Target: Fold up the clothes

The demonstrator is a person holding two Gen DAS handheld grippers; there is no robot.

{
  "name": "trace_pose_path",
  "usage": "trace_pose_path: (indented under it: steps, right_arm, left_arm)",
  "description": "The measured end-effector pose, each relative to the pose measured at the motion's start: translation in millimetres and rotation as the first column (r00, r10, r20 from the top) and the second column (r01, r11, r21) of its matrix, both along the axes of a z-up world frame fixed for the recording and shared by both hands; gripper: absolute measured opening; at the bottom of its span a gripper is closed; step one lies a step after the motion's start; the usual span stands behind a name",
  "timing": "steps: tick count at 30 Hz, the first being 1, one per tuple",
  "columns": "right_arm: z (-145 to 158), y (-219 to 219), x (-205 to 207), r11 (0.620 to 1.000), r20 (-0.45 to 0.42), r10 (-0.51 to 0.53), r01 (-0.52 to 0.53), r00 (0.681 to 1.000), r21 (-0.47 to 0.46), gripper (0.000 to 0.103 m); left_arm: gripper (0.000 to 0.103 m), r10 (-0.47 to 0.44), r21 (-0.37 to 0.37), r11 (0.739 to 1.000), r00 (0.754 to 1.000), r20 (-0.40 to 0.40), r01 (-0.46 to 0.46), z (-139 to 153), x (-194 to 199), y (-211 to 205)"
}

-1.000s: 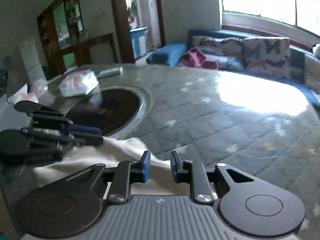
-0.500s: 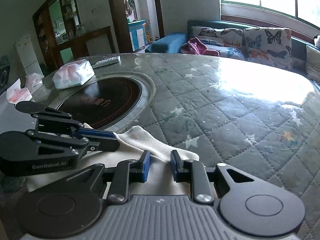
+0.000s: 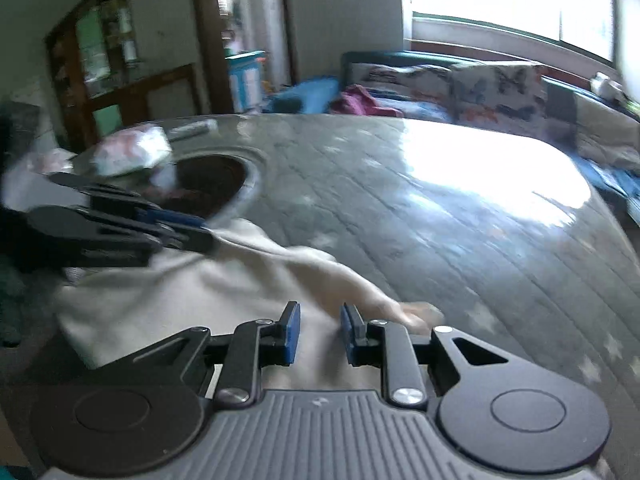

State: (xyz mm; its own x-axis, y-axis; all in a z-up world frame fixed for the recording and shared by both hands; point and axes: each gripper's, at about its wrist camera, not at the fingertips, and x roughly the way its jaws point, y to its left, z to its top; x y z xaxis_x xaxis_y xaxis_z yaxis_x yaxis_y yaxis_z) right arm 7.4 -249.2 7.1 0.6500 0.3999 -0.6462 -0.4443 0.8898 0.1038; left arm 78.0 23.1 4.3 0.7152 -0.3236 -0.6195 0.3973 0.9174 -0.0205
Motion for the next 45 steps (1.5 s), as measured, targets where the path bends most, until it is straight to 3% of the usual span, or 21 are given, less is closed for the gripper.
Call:
trace_pose_path:
  steps: [4,12,17,25,33,42,45]
  right_arm:
    - [1,-20,0,0.996,0.008,-0.082,0.082,0.997,0.022,0.021]
    - [-11,-27,8,0.996,-0.001,-0.087,0.087,0.996,-0.022,0.021]
    - [3,-40,2,0.997,-0.001,-0.077,0.077,0.997,0.004,0.021]
    - [15,-39,2,0.999,-0.015,0.006,-0.005,1.000,0.035,0.021]
    - [3,-18,12,0.996,-0.046,0.086,-0.086,0.995,-0.004,0.021]
    - [-7,-15,14,0.995,-0.058,0.096,-0.097,0.994,-0.014,0.021]
    - [-3,-12,13,0.994,-0.046,0.105,-0.106,0.993,-0.024,0.022]
  left_arm:
    - [0.021,-0.041,-0.027,0.999,0.999,0.005,0.041,2,-6,-11]
    - [0.021,-0.063,-0.011,0.998,0.998,-0.021,0.063,-14,-8,-30]
    - [0.021,-0.115,-0.016,0.993,0.993,0.008,0.115,-6,-25,-37]
    - [0.021,-0.295,-0.028,0.955,0.955,0.038,0.296,-6,-65,-79]
    - [0.021,-0.401,-0.030,0.915,0.915,0.050,0.402,-18,-91,-107]
    - [0.024,-0.432,-0.091,0.897,0.901,0.032,0.433,-21,-99,-109]
    - [0.024,-0.414,-0.090,0.905,0.909,0.049,0.417,-14,-101,-99]
